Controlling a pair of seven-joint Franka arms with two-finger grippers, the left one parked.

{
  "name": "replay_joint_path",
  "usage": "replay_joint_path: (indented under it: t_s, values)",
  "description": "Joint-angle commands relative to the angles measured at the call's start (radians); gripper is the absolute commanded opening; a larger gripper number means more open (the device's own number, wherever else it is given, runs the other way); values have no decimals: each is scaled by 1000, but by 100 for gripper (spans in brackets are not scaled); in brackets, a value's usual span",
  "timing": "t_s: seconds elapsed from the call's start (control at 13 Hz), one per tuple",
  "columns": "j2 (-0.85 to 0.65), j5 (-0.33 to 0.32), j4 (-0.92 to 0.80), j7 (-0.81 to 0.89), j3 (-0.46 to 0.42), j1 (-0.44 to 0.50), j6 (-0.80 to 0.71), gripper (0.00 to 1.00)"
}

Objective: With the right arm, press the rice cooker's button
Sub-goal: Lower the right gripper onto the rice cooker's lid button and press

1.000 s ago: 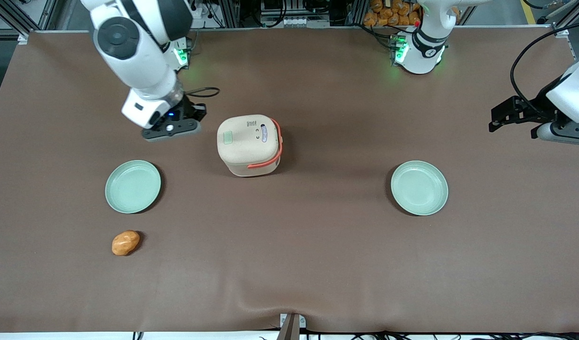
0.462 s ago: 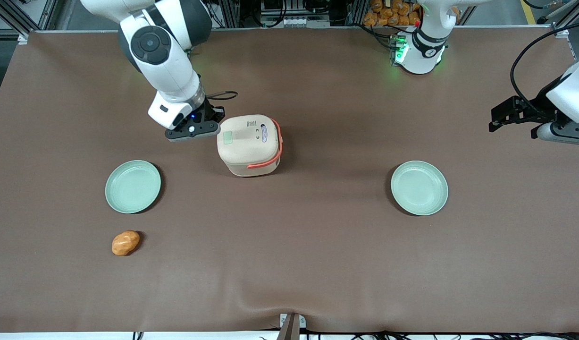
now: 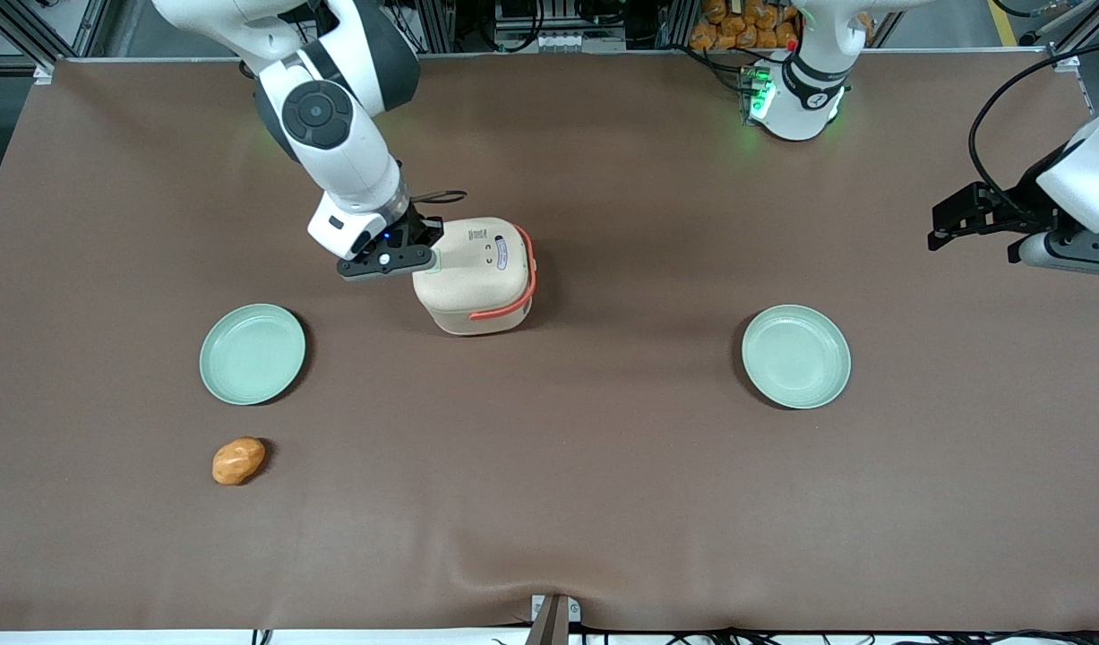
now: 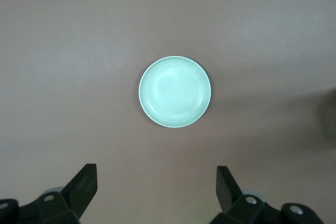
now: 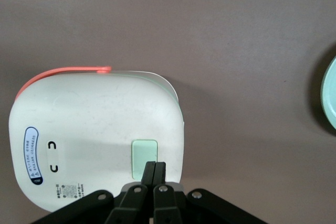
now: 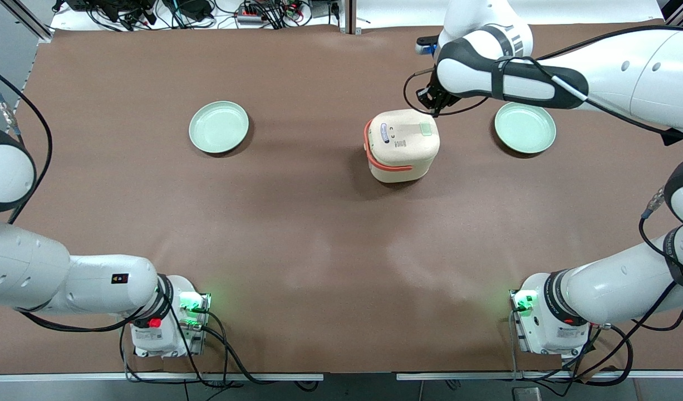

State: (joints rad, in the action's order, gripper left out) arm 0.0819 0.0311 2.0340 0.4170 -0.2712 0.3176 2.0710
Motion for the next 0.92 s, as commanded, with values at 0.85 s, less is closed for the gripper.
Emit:
replay_joint_path:
  t_s: [0.85]
  values:
    - [59,-48,46,26,-11,28,97,0]
